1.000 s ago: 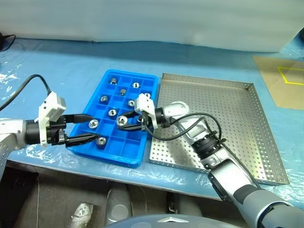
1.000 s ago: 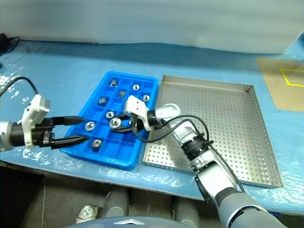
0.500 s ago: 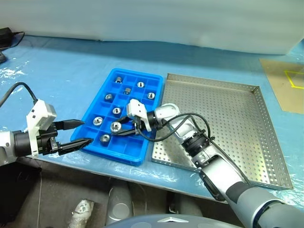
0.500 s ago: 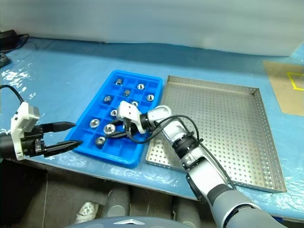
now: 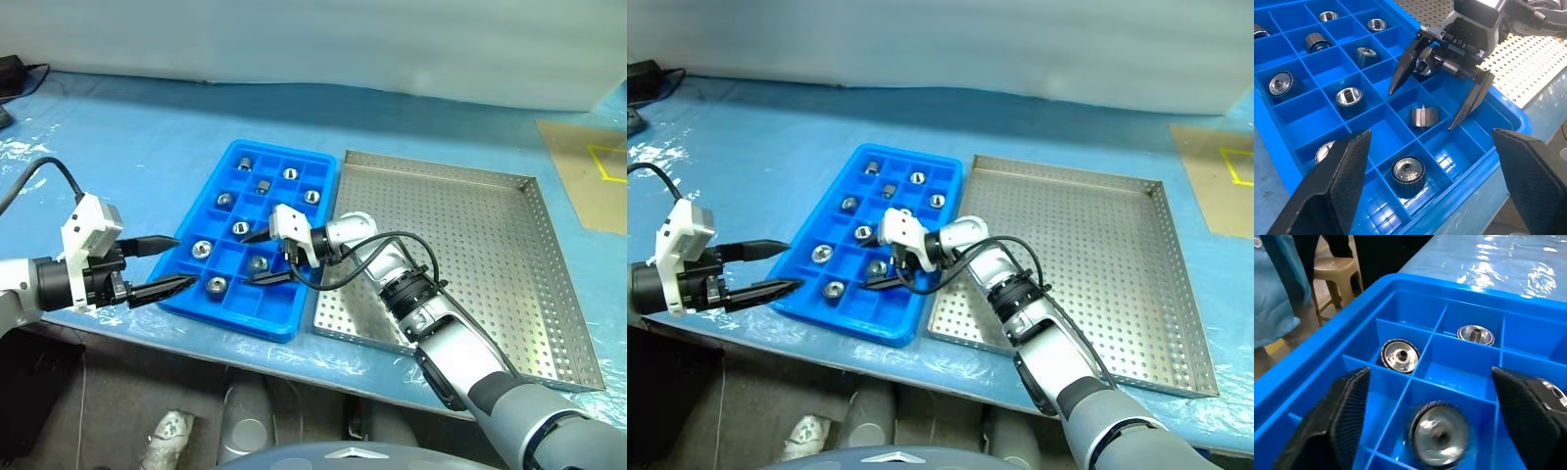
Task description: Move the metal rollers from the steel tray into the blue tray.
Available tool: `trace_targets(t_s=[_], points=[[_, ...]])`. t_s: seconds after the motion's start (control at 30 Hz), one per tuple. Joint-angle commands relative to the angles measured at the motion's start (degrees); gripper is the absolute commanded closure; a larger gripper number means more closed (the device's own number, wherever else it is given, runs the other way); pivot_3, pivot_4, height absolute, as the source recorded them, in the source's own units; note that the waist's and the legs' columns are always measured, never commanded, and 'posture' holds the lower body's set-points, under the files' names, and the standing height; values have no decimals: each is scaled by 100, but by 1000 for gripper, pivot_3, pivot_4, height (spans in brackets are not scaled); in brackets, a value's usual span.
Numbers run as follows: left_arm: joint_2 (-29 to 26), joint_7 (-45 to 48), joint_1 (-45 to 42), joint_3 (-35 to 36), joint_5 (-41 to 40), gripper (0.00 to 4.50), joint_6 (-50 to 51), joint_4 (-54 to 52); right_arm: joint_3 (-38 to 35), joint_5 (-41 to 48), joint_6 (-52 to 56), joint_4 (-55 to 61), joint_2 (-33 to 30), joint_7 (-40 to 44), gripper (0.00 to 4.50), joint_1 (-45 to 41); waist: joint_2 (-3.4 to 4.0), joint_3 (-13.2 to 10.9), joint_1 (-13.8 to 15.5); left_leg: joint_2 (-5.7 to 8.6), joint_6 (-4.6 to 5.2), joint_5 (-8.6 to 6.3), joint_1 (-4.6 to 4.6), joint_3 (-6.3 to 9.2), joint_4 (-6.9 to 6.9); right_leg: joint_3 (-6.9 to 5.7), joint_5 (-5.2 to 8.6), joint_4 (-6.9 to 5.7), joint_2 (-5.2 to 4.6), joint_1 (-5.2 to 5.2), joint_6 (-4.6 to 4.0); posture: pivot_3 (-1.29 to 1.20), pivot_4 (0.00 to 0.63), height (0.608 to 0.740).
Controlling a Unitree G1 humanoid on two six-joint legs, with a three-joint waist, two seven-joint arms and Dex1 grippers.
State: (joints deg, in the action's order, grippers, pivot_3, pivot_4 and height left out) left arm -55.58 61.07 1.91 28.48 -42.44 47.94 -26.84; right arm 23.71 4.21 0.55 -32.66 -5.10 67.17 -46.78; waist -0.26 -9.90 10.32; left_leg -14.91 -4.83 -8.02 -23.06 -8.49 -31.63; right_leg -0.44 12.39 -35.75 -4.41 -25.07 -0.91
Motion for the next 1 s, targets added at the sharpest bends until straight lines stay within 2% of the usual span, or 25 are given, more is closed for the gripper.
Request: trace_targets(t_s=[0.03, 0.23, 0.43, 0.57, 0.7, 1.0], points=[[-141, 54, -190, -104, 11, 326, -183, 107, -172, 26, -72, 233, 9, -110, 566, -64, 0, 0, -6, 0, 0, 0, 0, 0, -1, 0, 0, -1, 0, 0, 0, 335, 150, 740], [-195, 164, -821, -655, 131, 326, -429, 572, -464, 162, 75, 484, -189, -260, 566, -133, 0, 0, -4, -2, -3, 2, -4, 1, -13, -1, 0, -10, 0, 0, 0, 256, 150, 740], [47, 369, -1752, -1613, 459, 326, -839, 1222, -939, 317, 500, 1180, -850, -315, 566, 19, -2, 1, -45, -1, -17, 10, -3, 1, -54, 9, -2, -32, 0, 5, 2, 133, 150, 740], [599, 461, -2681, -2421, 968, 326, -1372, 2042, -1361, 320, 846, 1705, -1416, -699, 566, 350, 0, 1, -43, 2, -25, 15, -2, 0, -61, 10, -1, -58, 1, 2, 2, 38, 150, 740], [1331, 587, -3579, -3051, 1481, 326, -1946, 3036, -1859, 375, 1389, 2440, -1888, -1227, 566, 885, -3, 3, -204, 8, -25, 14, 3, -1, -91, 30, -2, -88, 1, 3, 4, -60, 150, 740], [2412, 1038, -4540, -3674, 2306, 326, -3110, 5107, -2747, 501, 2157, 3732, -2679, -2028, 566, 2276, -3, 4, -640, 11, -19, 13, 21, -9, -98, 56, -6, -90, 12, 5, 11, -209, 150, 740]])
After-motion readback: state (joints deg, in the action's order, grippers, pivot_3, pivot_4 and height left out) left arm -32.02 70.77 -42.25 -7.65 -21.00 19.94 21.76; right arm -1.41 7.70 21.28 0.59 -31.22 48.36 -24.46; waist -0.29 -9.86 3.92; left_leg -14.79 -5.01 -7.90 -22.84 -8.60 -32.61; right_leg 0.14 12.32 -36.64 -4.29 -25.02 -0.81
